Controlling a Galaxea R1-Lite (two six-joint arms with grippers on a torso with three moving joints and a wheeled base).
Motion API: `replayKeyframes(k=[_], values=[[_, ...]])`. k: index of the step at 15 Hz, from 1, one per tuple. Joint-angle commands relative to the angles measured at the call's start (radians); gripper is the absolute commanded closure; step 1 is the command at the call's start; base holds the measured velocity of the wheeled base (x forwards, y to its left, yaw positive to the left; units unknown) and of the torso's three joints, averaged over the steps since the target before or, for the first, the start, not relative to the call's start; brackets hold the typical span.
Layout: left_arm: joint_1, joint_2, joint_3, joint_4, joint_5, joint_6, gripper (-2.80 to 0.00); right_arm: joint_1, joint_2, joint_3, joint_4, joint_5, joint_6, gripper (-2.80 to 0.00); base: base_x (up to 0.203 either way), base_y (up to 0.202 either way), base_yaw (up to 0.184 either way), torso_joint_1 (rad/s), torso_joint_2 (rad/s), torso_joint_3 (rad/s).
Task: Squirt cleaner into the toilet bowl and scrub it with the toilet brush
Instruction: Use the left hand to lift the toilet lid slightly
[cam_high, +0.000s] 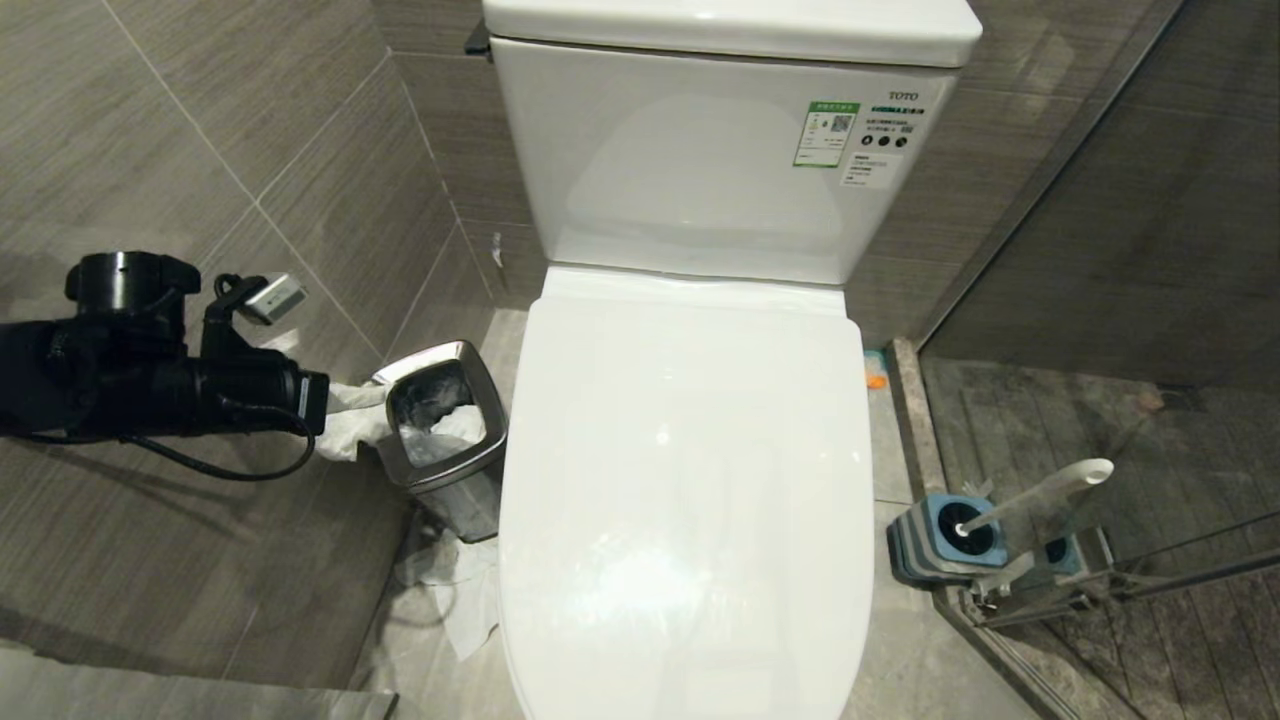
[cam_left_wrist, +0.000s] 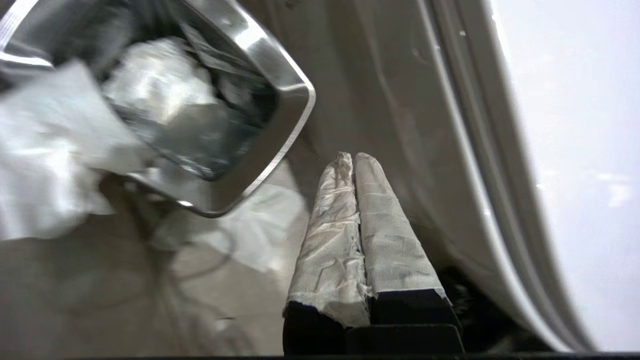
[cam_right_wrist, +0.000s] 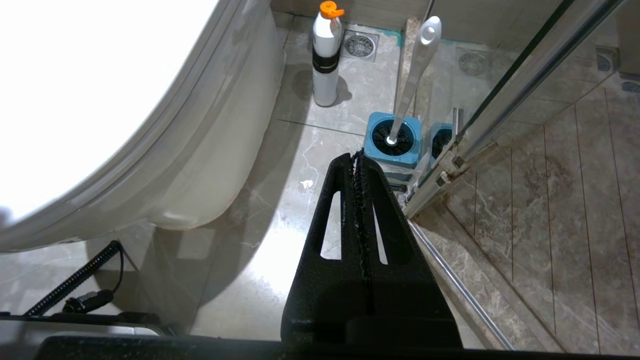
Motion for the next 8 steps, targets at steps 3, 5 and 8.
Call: replayKeyframes(k=[3,5,8], values=[[-0.006,0.017,0.038,-0.002,-0.149,-0.160,0.00,0.000,0.001,0.000,0.001,0.001,0.000,0.00,0.000,0.000,0.000,0.000,0.00,0.000],[-0.006,0.015,0.088,-0.039,-0.218,-0.244,0.00,0.000,0.001,0.000,0.000,0.001,0.000,0.00,0.000,0.000,0.000,0.000,0.00,0.000],[0.004,0.065,0.237,-0.164,-0.290,-0.255,0.00,0.000,0.001,0.000,0.000,0.001,0.000,0.00,0.000,0.000,0.000,0.000,0.00,0.000]])
